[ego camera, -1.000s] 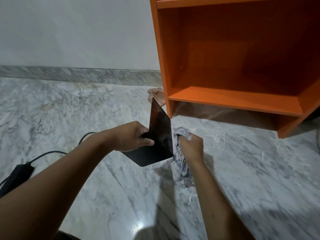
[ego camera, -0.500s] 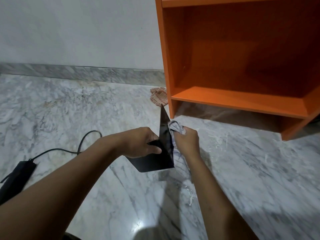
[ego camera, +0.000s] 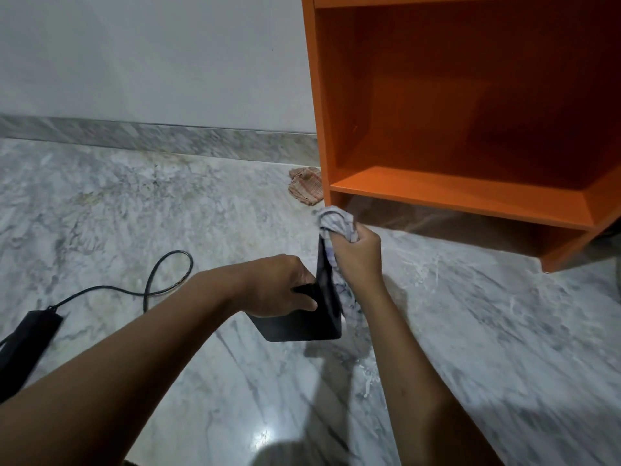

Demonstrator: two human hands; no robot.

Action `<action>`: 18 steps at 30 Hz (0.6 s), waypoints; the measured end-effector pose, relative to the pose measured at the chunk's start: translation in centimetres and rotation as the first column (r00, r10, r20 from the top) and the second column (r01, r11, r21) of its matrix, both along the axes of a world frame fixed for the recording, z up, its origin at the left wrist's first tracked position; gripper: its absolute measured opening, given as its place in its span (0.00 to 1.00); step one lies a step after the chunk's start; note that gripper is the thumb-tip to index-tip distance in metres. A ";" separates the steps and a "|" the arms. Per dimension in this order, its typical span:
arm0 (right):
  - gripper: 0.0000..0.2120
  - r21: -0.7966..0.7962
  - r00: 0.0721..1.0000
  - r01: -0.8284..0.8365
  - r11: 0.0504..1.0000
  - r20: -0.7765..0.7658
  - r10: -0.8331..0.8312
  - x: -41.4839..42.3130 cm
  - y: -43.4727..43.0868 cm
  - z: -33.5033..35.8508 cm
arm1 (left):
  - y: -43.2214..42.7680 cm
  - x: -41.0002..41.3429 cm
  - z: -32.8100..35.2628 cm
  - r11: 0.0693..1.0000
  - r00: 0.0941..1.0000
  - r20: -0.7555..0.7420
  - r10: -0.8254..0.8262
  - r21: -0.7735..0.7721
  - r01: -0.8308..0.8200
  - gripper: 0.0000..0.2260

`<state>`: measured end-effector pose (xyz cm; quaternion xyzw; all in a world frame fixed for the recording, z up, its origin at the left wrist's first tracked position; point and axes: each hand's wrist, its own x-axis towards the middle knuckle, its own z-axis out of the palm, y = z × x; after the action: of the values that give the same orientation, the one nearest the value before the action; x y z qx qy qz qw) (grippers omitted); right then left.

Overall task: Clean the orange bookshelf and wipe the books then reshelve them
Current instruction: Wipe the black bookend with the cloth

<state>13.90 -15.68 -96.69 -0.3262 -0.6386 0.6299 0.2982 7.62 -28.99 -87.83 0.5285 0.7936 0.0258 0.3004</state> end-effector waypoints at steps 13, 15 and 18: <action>0.11 -0.115 0.966 0.254 0.960 0.084 -0.246 1.9 3.2 -1.9 | -0.6 0.6 -0.2 0.997 1.000 -0.004 -0.031 -0.069 0.031 0.10; 0.05 -0.007 0.998 0.060 0.998 -0.003 -0.060 1.6 2.5 -0.3 | -0.4 0.6 -0.3 0.992 0.997 -0.048 -0.062 -0.112 0.057 0.14; 0.02 0.287 0.989 -0.149 0.946 0.034 0.145 0.6 2.1 0.0 | 0.0 1.0 -0.2 0.978 0.983 -0.126 -0.134 -0.175 0.111 0.18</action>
<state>14.51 -13.60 -96.72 -0.2346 -0.7482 0.5482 0.2910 8.65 -28.99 -88.06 0.5498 0.7776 -0.0957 0.2895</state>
